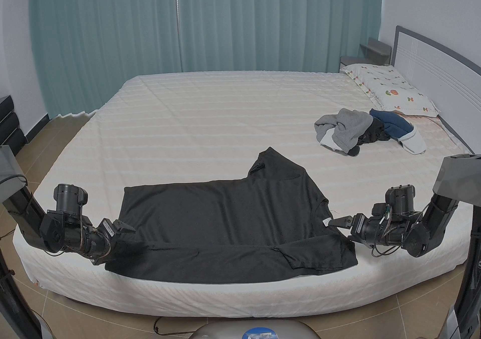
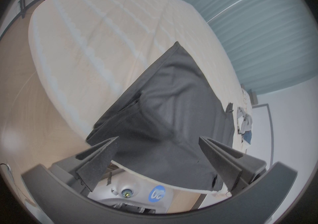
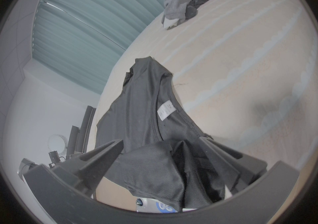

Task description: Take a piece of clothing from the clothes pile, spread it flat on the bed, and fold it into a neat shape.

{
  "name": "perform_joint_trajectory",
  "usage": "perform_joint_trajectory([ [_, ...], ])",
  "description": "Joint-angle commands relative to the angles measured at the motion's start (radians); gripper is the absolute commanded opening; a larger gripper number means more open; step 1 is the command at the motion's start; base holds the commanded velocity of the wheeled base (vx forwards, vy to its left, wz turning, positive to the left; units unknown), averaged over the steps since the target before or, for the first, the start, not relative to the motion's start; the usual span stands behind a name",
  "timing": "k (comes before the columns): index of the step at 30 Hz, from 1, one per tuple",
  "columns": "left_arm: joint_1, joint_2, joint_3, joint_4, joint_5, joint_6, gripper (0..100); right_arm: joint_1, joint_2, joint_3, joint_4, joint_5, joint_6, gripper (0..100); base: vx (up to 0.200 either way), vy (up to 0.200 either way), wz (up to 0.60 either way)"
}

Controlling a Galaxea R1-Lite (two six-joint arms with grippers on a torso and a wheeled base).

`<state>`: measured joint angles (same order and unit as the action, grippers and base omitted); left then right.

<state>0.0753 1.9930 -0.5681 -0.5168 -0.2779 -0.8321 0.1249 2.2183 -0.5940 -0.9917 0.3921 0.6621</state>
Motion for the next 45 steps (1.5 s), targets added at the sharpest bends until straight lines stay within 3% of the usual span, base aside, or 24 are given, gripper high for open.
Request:
perform_joint_trajectory([
  [1,-0.002,0.069,-0.044,-0.022,0.022,-0.021,100,-0.018,-0.066,0.046,-0.022,0.007,0.022,100,0.000,0.000,0.00],
  [9,-0.017,0.135,-0.115,-0.026,0.098,-0.058,100,-0.022,-0.074,0.134,-0.139,0.011,0.137,100,0.000,0.000,0.00],
  [10,-0.017,0.136,-0.116,-0.026,0.098,-0.061,0,-0.022,-0.074,0.135,-0.143,0.013,0.140,100,0.000,0.000,0.00],
  [18,-0.009,0.127,-0.104,-0.026,0.101,-0.085,0,-0.037,-0.068,0.184,-0.220,0.047,0.157,100,0.000,0.000,0.00],
  [25,0.020,0.119,-0.096,-0.026,0.138,-0.085,0,-0.034,-0.066,0.200,-0.231,0.047,0.154,100,0.000,0.000,0.00],
  [36,0.023,0.113,-0.092,-0.029,0.135,-0.090,0,-0.036,-0.058,0.211,-0.232,0.045,0.154,100,0.000,0.000,0.00],
  [37,0.023,0.110,-0.092,-0.029,0.134,-0.090,100,-0.036,-0.058,0.212,-0.232,0.045,0.155,100,0.000,0.000,0.00],
  [45,0.047,0.072,-0.087,-0.043,0.117,-0.097,100,-0.039,-0.074,0.243,-0.232,0.042,0.157,100,0.000,0.000,0.00],
])
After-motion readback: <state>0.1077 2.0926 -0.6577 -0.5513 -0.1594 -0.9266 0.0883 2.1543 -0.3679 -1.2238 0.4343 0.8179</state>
